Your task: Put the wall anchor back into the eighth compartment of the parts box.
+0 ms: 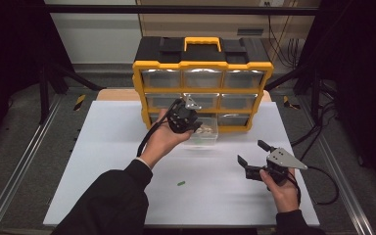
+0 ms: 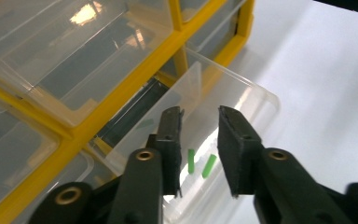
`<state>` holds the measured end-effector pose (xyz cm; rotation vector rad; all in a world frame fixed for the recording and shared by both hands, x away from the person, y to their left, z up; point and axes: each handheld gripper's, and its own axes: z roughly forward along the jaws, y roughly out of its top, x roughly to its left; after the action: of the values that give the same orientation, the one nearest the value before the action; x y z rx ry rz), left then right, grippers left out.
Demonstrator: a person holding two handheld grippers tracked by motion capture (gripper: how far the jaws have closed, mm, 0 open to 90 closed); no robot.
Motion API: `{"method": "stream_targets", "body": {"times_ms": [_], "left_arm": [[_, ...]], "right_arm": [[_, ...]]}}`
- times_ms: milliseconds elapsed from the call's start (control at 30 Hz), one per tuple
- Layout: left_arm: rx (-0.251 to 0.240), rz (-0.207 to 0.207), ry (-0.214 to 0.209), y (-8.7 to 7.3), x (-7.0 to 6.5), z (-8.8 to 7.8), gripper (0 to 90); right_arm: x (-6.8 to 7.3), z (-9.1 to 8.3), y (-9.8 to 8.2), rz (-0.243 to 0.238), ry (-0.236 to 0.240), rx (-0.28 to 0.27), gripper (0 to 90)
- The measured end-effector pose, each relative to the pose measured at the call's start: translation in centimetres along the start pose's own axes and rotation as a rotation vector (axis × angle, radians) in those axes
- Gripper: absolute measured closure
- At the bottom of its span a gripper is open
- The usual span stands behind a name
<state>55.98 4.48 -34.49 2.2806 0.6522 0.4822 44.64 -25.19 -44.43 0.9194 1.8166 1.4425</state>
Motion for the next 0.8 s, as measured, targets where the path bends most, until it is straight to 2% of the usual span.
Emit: {"method": "stream_targets", "body": {"times_ms": [67,133,233,300,367,433,600,633,800], "left_arm": [[-0.007,0.014,0.008,-0.3,-0.2,-0.6,63.5],[-0.014,0.016,0.008,-0.6,-0.5,-1.0,62.5],[-0.023,0.020,0.011,-1.0,-0.9,-1.7,56.2],[-0.059,0.018,-0.010,-1.2,-1.4,-1.9,50.0],[-0.067,0.045,-0.005,-1.4,-1.9,-2.2,44.9],[-0.080,0.051,-0.015,-1.6,-2.8,-2.3,37.0],[-0.089,0.068,-0.040,-1.8,-3.7,-2.6,18.8],[-0.084,0.068,-0.055,-2.0,-4.1,-2.7,16.2],[-0.076,0.070,-0.070,-2.3,-4.4,-2.7,9.8]], "right_arm": [[0.0,-0.1,0.0,0.002,-0.002,-0.004,8.3],[-0.1,0.0,0.0,0.002,-0.002,-0.006,8.2],[0.0,0.0,0.0,0.001,0.000,-0.004,8.2],[0.0,0.0,0.0,0.000,-0.001,-0.006,8.2],[0.0,0.0,0.0,0.003,-0.003,-0.004,8.2],[0.0,0.0,0.0,0.005,-0.003,-0.003,8.2],[0.0,0.0,0.0,0.004,-0.002,-0.002,8.1],[0.0,0.0,0.0,0.003,-0.002,-0.002,8.1],[-0.1,0.0,0.0,0.004,-0.007,-0.010,8.1]]}}
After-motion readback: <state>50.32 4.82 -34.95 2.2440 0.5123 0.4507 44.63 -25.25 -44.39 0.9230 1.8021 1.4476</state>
